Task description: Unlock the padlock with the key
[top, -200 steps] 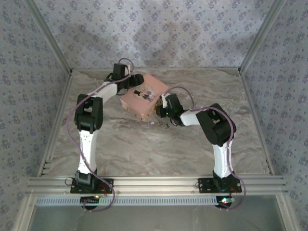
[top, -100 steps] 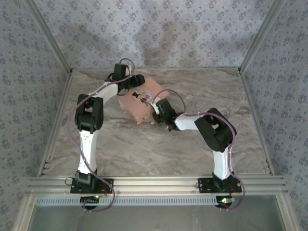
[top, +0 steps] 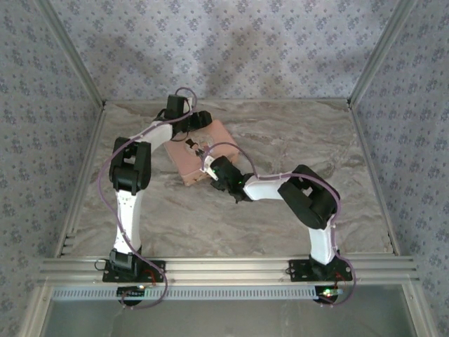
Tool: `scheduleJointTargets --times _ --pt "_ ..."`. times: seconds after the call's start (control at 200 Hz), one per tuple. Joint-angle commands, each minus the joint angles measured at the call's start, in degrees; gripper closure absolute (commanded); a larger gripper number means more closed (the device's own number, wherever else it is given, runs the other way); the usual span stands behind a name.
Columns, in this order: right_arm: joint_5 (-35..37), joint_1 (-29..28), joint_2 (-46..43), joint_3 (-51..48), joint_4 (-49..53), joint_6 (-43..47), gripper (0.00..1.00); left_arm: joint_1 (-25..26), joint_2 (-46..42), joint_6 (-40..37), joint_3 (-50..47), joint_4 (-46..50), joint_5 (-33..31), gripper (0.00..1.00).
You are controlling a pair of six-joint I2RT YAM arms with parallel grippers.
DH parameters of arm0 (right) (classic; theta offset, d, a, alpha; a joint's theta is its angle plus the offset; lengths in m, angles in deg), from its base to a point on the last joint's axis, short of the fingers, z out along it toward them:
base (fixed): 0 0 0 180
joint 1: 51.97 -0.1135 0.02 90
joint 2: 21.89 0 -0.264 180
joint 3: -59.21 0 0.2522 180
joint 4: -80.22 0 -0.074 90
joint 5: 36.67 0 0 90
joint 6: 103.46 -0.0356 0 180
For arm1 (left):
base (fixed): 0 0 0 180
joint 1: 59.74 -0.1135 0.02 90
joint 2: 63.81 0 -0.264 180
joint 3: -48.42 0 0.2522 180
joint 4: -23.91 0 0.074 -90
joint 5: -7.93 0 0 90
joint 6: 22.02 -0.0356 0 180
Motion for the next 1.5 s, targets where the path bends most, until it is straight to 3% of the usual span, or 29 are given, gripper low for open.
scheduleJointTargets --times 0.0,0.285,0.67,0.914,1.059,1.329,1.494 --pt "-2.17 -1.09 -2.83 0.15 2.3 0.62 1.0 0.42 -1.22 0.02 -0.71 0.16 0.49 0.35" --pt "-1.21 -3.87 -2.39 -0.45 2.17 1.66 1.0 0.34 -2.41 0.66 -1.52 -0.68 0.33 0.35" --pt "-1.16 -3.39 -15.08 -6.88 10.19 -9.06 1.0 -1.64 -11.14 -0.17 -8.57 -3.69 -0.82 0.34" --pt "-2.01 1.89 -24.86 -11.85 17.99 -18.36 1.0 -3.0 -18.53 -2.44 -14.82 -4.46 -2.31 0.32" --pt "-4.93 7.79 -28.13 -12.09 24.02 -24.43 1.0 -3.18 -24.89 -2.66 -20.5 -5.15 -2.48 0.31" --pt "-10.43 15.62 -24.29 -7.24 36.13 -30.41 1.0 -1.38 -38.89 0.32 -36.15 -7.62 -1.75 0.3" --pt "-11.64 16.37 -18.98 -4.11 40.39 -30.87 1.0 1.74 -44.48 -0.29 -41.15 -5.82 -2.87 0.29"
